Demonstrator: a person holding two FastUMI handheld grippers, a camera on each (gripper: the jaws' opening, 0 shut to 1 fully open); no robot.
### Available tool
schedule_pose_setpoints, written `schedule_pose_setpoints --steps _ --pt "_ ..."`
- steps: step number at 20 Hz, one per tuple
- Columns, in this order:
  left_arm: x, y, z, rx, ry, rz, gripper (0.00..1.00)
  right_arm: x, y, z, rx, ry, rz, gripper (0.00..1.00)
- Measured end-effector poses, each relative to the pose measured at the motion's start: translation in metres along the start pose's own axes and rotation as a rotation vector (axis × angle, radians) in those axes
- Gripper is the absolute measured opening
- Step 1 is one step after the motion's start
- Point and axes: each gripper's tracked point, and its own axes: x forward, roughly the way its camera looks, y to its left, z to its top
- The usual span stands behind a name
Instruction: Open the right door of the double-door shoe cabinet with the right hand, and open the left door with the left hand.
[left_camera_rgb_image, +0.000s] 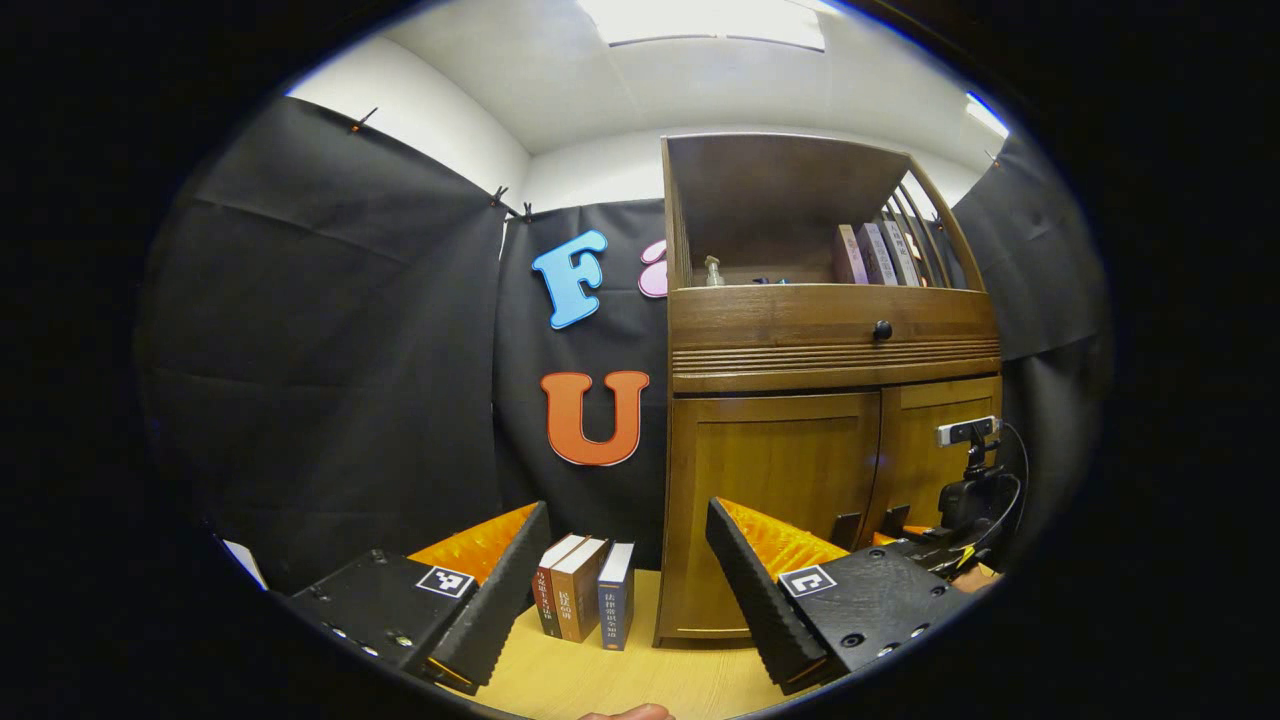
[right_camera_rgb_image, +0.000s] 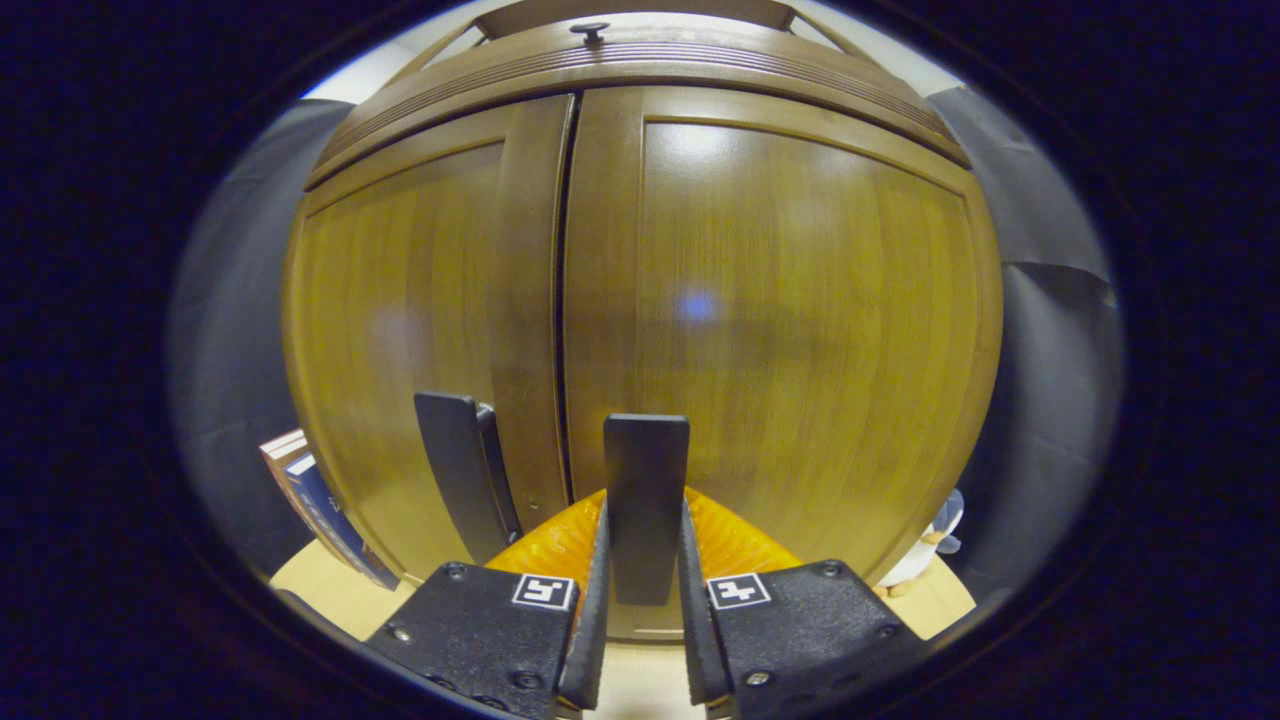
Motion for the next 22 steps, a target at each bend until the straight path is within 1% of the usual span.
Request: schedule_pose_setpoints --steps 2,4,12,14,21,22 --pt "0.0 -0.004 0.0 -0.003 0.003 -0.008 0.95 -0.001 0.0 0.0 -0.001 0.004 -0.005 0.32" --pt "-0.002 -0.006 -0.002 0.0 0.014 -0.015 0.95 -0.003 0.0 0.0 0.019 0.014 0.01 0.29" --pt "-0.007 -0.021 -0.007 -0.016 0.041 -0.057 0.95 -0.032 -0.005 -0.008 -0.001 0.047 0.041 0.28" --pt "-0.007 -0.02 -0.002 -0.018 0.031 -0.056 0.95 -0.043 -0.007 -0.01 -0.019 0.044 0.052 0.28" --pt "-0.007 -0.026 -0.008 -0.021 0.045 -0.059 0.95 -0.082 -0.019 -0.02 0.003 0.051 0.085 0.29" --pt "-0.006 -0.029 -0.008 -0.022 0.048 -0.061 0.95 -0.089 -0.022 -0.021 0.003 0.051 0.089 0.27"
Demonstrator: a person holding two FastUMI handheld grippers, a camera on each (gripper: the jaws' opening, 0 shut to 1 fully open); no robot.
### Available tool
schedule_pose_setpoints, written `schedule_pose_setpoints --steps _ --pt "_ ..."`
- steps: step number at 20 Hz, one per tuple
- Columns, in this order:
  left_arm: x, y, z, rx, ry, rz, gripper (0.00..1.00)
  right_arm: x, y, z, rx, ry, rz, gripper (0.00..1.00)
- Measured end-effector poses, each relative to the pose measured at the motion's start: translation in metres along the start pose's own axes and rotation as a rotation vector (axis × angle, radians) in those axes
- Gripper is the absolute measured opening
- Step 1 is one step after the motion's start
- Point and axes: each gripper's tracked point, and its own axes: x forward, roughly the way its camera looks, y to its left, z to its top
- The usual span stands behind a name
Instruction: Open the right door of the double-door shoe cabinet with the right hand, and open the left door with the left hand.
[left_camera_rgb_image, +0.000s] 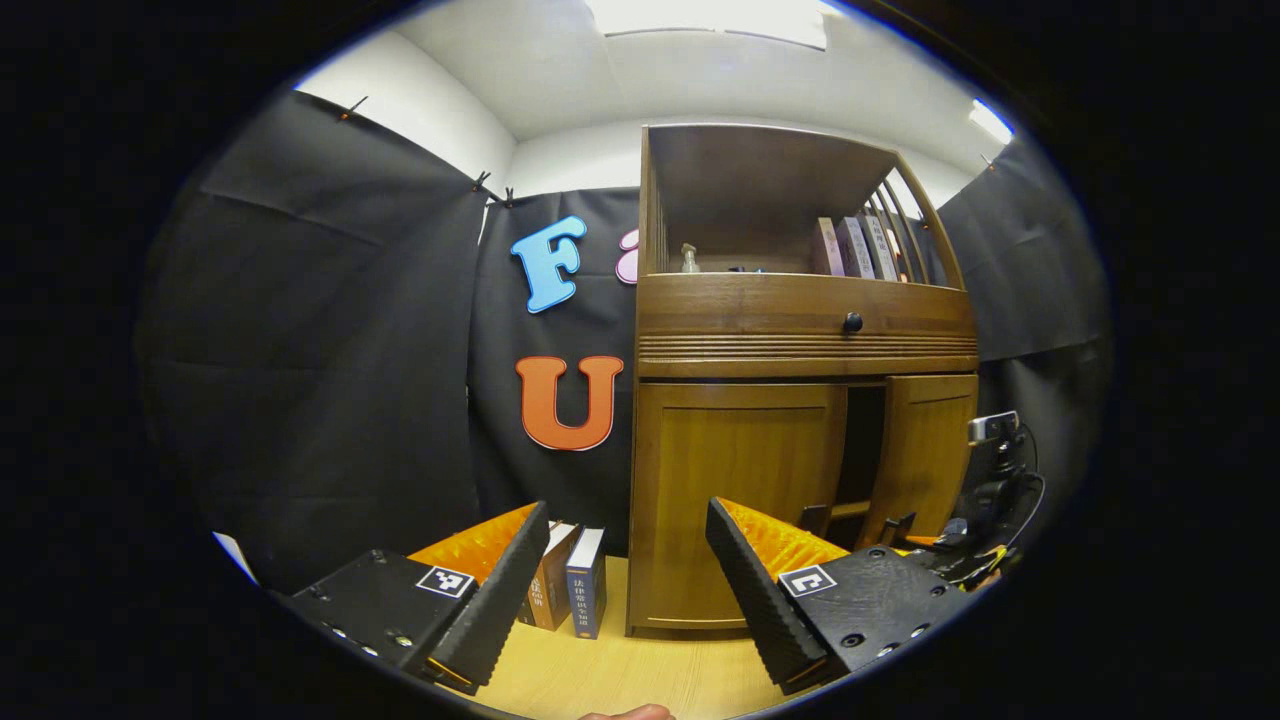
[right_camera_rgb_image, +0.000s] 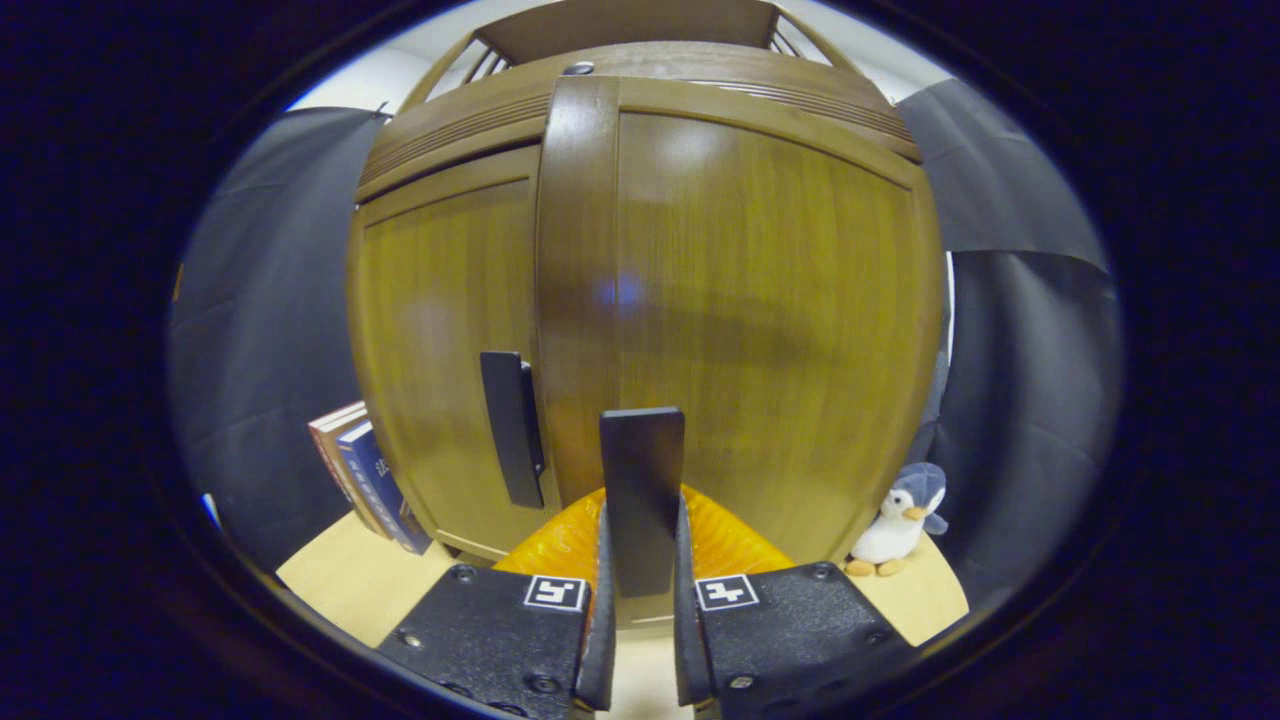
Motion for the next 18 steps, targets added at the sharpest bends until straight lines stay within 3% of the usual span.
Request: schedule_pose_setpoints --steps 18 --pt "0.011 -0.051 -0.018 0.002 0.058 -0.102 0.95 -0.084 -0.053 -0.026 0.008 0.013 -0.007 0.25"
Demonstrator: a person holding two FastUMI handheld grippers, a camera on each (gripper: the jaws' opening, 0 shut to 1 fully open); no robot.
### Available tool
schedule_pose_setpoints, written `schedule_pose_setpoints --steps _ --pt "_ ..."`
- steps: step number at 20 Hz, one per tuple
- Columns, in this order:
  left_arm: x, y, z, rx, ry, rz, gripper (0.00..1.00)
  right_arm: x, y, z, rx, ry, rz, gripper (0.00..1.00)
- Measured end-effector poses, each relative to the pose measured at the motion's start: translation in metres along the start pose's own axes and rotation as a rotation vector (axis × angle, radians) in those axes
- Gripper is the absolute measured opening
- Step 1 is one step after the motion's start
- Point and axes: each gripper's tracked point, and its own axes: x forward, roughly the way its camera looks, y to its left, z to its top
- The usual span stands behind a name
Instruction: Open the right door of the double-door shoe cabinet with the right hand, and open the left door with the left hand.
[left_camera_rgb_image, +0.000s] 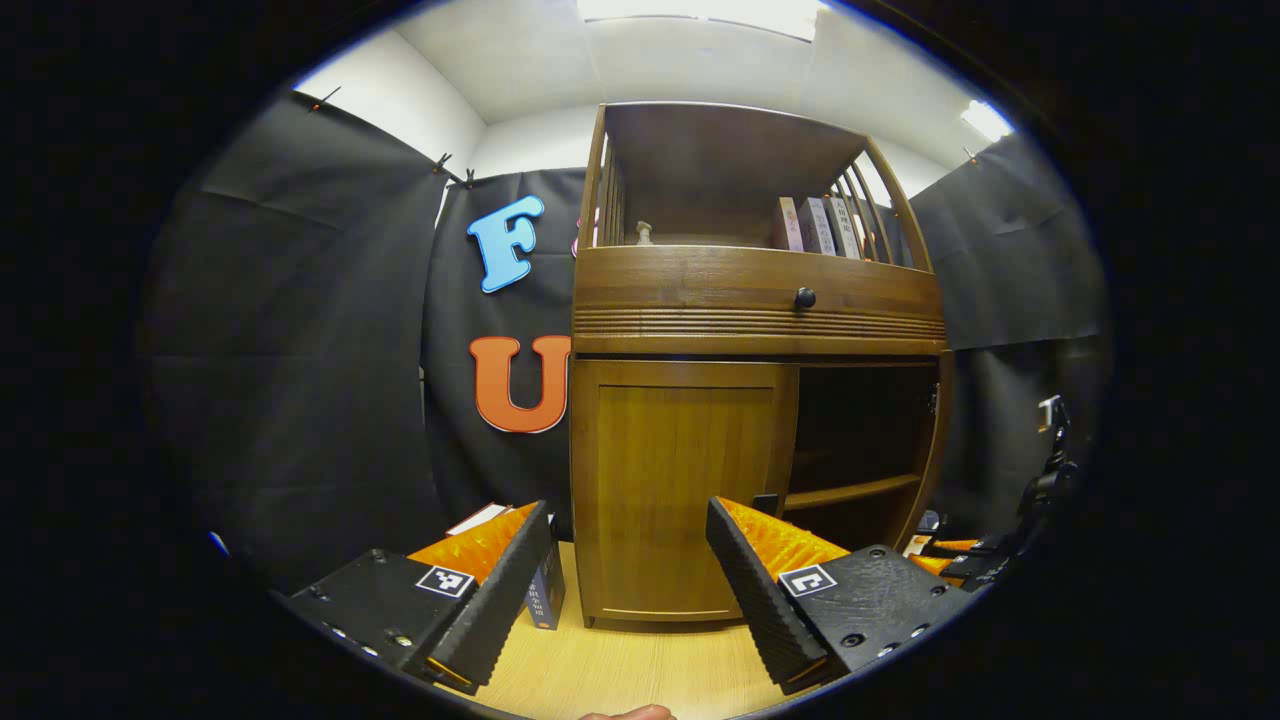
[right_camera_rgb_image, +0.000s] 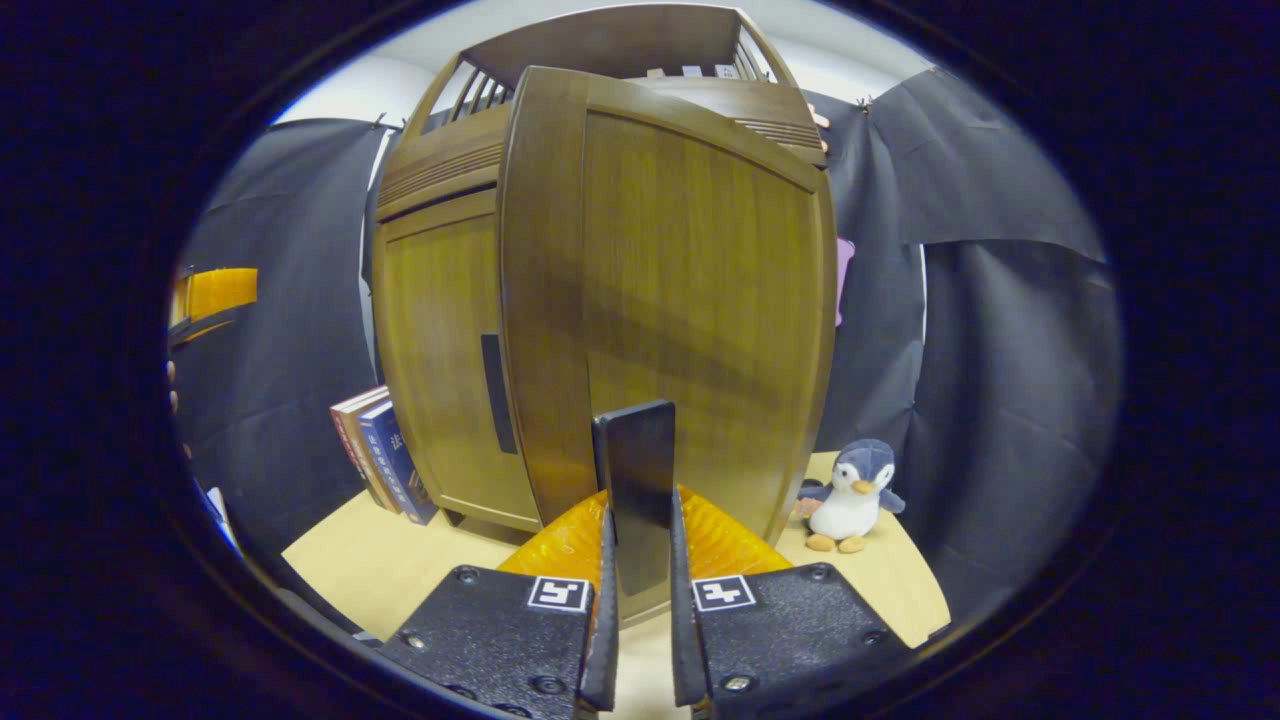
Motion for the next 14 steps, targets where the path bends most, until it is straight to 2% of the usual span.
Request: schedule_pose_setpoints --steps 6,11,14 --pt "0.005 -0.017 -0.009 -0.018 0.027 -0.02 0.95 -0.029 -0.034 -0.007 0.019 -0.002 -0.066 0.21" --pt "0.011 -0.042 -0.016 -0.026 0.04 -0.068 0.95 -0.047 -0.062 -0.011 0.064 -0.024 -0.116 0.14" --pt "0.016 -0.062 -0.028 -0.044 0.066 -0.105 0.95 -0.056 -0.082 -0.014 0.066 -0.038 -0.179 0.1"
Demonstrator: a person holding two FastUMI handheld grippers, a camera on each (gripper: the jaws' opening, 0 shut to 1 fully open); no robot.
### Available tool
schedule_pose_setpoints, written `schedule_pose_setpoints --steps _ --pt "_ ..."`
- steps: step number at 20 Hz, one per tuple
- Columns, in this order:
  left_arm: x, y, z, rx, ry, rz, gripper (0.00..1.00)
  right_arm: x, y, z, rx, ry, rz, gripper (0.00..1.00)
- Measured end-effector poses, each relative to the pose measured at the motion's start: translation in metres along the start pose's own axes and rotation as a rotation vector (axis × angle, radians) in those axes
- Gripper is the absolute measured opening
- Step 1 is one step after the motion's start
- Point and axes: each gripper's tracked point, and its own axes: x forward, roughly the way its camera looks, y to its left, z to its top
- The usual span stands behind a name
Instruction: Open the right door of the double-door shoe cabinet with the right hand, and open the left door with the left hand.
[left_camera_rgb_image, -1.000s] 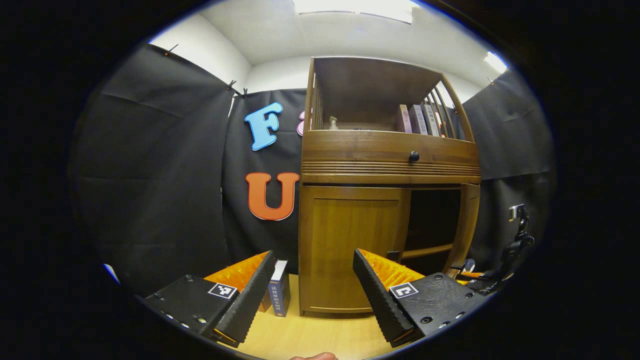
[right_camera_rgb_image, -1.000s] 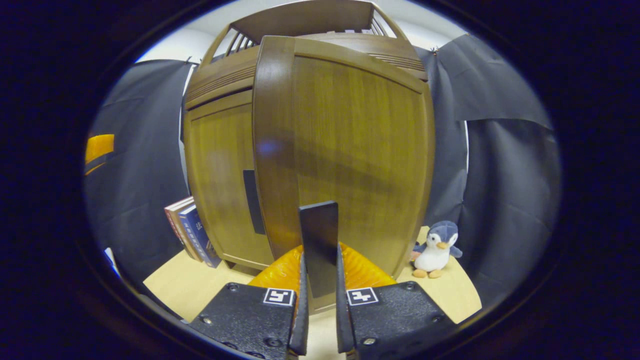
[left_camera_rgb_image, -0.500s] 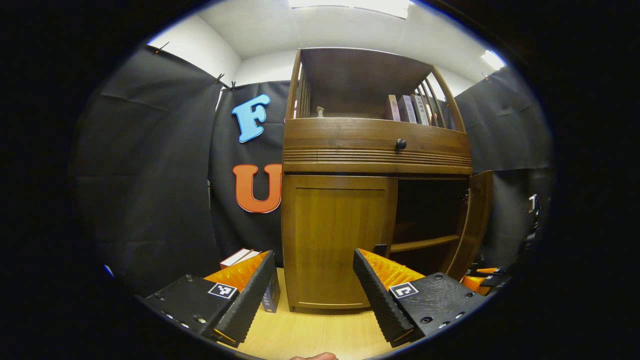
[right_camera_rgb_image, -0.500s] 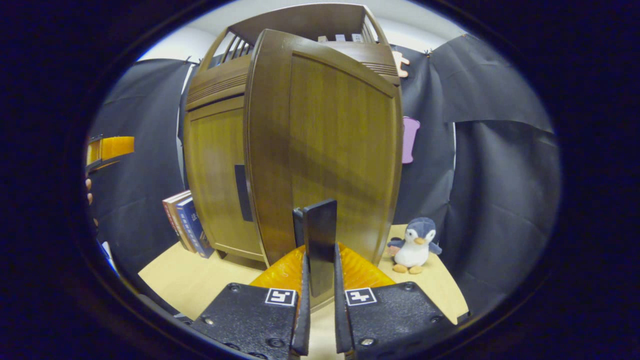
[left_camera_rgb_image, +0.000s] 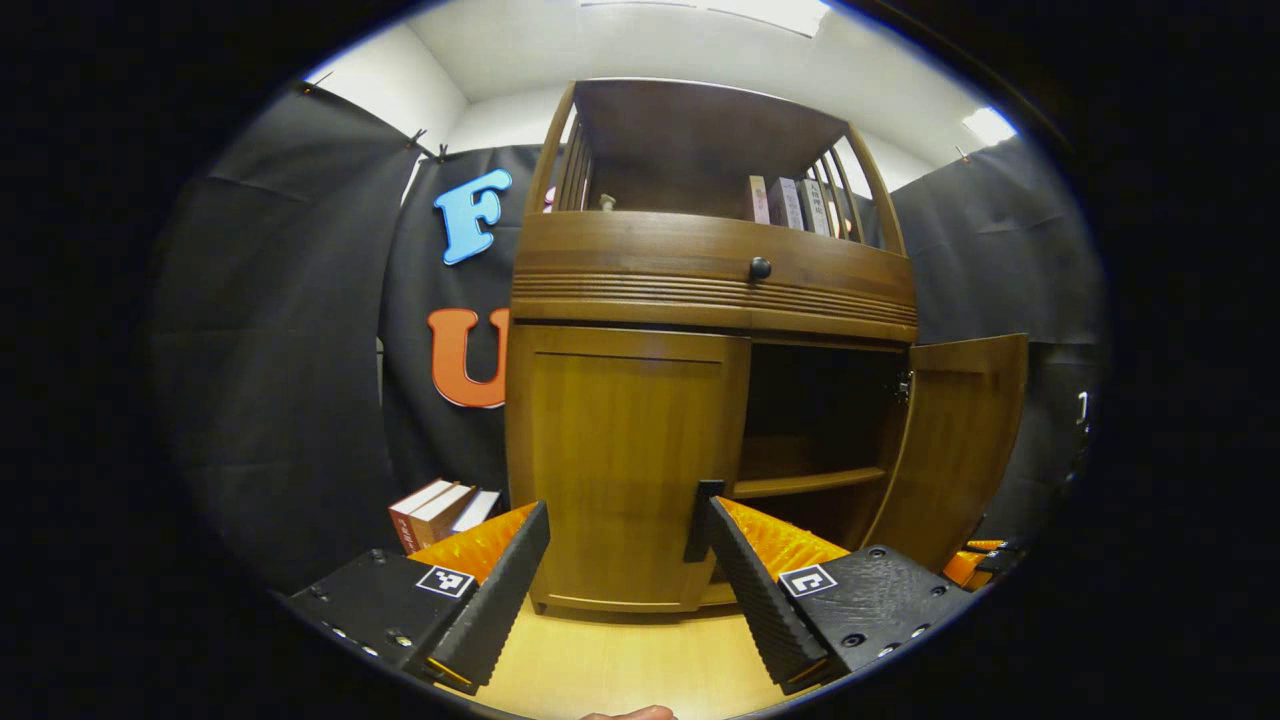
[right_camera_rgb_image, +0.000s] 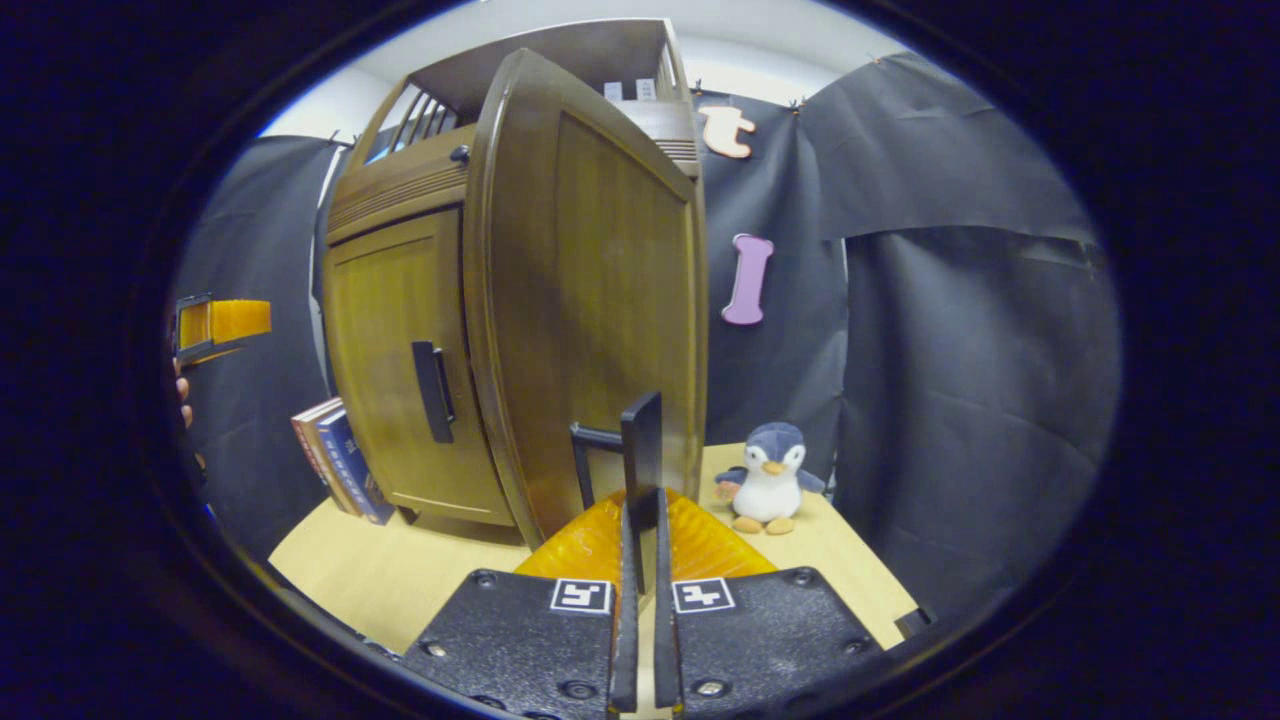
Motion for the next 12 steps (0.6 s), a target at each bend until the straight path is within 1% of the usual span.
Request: schedule_pose_setpoints --steps 4,7,9,12 --pt "0.011 -0.02 -0.013 -0.008 0.023 -0.039 0.95 -0.003 -0.026 0.001 0.026 -0.002 -0.057 0.06" --pt "0.024 -0.024 -0.028 0.021 0.022 -0.037 0.95 -0.003 -0.05 -0.001 0.034 -0.007 -0.138 0.05" --pt "0.033 -0.028 -0.039 0.033 0.035 -0.038 0.95 -0.005 -0.054 -0.001 0.057 -0.004 -0.136 0.04" --pt "0.05 -0.034 -0.048 0.025 0.042 -0.048 0.95 -0.005 -0.063 -0.002 0.068 0.0 -0.131 0.04"
